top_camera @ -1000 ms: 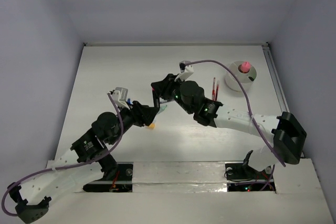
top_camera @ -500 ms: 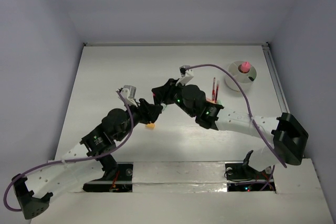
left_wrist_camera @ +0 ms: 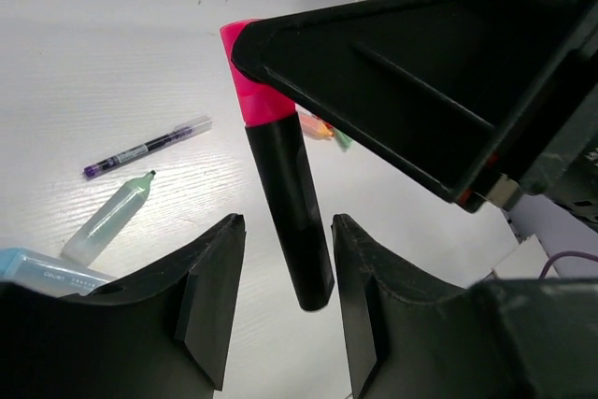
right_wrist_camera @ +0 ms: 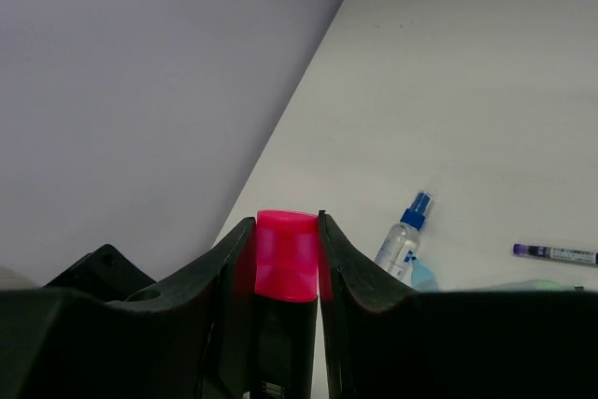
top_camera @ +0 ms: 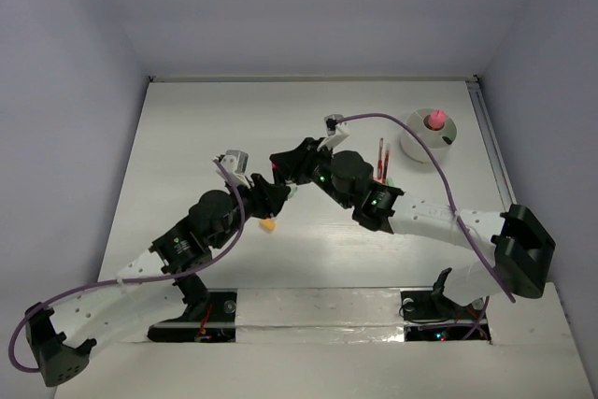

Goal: Sort the stationery into containers
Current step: Place the pen in the storage box.

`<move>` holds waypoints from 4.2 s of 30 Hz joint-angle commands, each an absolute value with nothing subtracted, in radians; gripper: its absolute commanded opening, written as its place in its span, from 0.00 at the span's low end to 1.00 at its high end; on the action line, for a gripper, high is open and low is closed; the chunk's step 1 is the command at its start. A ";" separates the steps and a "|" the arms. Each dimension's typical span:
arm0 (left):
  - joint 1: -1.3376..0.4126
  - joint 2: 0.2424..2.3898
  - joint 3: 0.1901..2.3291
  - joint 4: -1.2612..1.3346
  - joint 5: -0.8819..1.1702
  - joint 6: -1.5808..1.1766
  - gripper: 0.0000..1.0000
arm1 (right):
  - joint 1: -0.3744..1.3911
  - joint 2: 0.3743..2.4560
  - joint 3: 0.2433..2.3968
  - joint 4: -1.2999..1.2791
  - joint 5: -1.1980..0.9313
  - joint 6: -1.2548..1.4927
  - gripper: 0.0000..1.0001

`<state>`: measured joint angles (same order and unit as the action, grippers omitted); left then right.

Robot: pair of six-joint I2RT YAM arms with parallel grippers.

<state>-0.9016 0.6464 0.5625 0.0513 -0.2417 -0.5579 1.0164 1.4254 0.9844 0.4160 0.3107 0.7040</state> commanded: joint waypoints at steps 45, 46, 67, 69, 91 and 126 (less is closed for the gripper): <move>-0.899 0.561 0.561 0.437 0.344 -0.661 0.00 | 0.942 1.095 0.884 0.520 -0.456 0.612 0.47; -0.899 0.563 0.561 0.439 0.345 -0.661 0.00 | 0.942 1.095 0.881 0.526 -0.456 0.612 0.43; -0.899 0.345 0.673 -0.044 -0.080 -0.580 0.86 | 0.585 0.995 1.017 0.117 0.400 0.305 0.00; -0.899 0.338 0.699 -0.089 -0.078 -0.565 0.86 | 0.484 1.014 1.031 0.063 0.397 0.345 0.00; -0.899 0.133 0.692 -0.236 -0.178 -0.334 0.92 | -0.058 1.405 1.060 0.316 0.563 0.229 0.00; -0.552 0.229 0.657 -0.141 0.181 -0.284 0.93 | -0.058 1.675 1.098 0.394 0.557 0.179 0.26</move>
<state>-0.5587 0.2218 0.6609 -0.2054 0.1596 -0.2958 -0.0528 1.6951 1.0969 0.3508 0.5278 0.1741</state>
